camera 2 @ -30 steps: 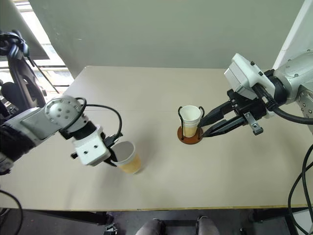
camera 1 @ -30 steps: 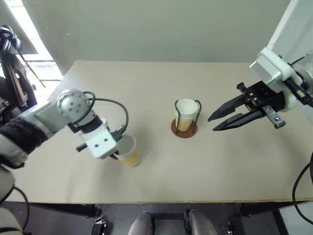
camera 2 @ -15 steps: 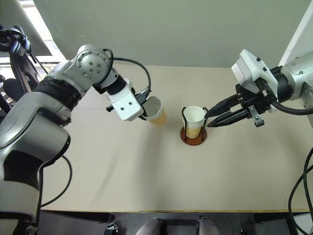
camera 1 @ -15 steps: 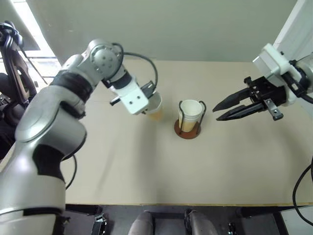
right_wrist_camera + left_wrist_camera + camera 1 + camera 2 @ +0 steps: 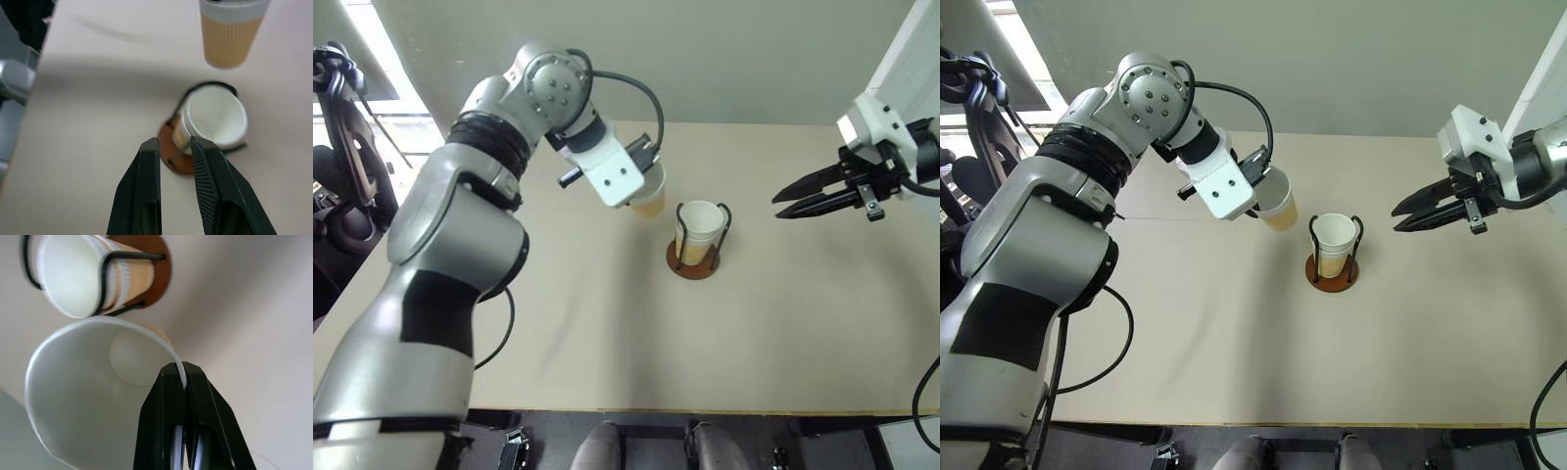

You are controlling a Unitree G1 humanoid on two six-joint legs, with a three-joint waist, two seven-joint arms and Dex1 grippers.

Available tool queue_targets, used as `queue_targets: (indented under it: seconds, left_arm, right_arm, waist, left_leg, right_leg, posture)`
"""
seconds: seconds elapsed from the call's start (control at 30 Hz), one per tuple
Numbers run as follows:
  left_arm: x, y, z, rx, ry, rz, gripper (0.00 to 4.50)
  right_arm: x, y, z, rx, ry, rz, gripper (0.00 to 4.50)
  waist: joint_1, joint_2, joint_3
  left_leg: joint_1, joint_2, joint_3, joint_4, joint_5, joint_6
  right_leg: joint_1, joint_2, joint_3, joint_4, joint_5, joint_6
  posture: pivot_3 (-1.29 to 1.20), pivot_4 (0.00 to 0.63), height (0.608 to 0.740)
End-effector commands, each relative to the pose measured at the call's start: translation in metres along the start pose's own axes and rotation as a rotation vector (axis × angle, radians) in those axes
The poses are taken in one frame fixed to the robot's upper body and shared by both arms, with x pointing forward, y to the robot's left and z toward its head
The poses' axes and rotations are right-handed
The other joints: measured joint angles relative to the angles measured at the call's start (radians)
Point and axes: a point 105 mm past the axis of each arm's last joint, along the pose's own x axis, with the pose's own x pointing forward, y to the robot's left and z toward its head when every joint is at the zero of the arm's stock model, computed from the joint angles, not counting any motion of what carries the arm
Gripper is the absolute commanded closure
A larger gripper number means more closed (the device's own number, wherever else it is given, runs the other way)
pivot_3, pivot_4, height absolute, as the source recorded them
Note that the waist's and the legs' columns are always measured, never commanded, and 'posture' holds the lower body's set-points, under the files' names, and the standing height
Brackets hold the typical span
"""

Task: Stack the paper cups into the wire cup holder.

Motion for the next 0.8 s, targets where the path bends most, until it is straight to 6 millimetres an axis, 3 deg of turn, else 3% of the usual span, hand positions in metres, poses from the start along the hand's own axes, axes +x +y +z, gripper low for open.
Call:
queue_targets:
  seconds: [0.03, 0.37, 0.8]
  left_arm:
    - [-0.014, 0.021, 0.005, 0.026, 0.028, 0.064, 4.47]
    - [-0.013, 0.048, 0.018, 0.059, 0.020, 0.138, 4.47]
    - [-0.004, 0.063, 0.031, 0.089, -0.023, 0.168, 4.47]
  right_arm:
    - [-0.011, -0.006, 0.001, -0.039, 0.025, -0.037, 3.58]
    - [-0.017, -0.005, -0.006, -0.054, 0.057, -0.043, 3.58]
    - [-0.024, 0.001, -0.001, -0.045, 0.060, -0.044, 3.58]
  waist:
    - [0.000, 0.000, 0.000]
    - [0.000, 0.000, 0.000]
    - [0.001, 0.000, 0.000]
  left_leg:
    - [0.001, -0.001, 0.001, 0.000, 0.000, 0.000]
    - [0.001, 0.001, 0.001, -0.001, -0.001, 0.001]
    - [0.002, 0.001, 0.007, 0.001, -0.003, 0.004]
  right_leg:
    - [0.000, 0.001, -0.001, 0.000, 0.000, 0.000]
    - [0.001, -0.002, 0.001, 0.000, -0.001, 0.001]
    - [0.001, -0.002, 0.002, 0.000, -0.001, 0.002]
  posture:
    - [0.00, 0.150, 0.740]
    - [0.00, 0.150, 0.740]
    - [0.00, 0.150, 0.740]
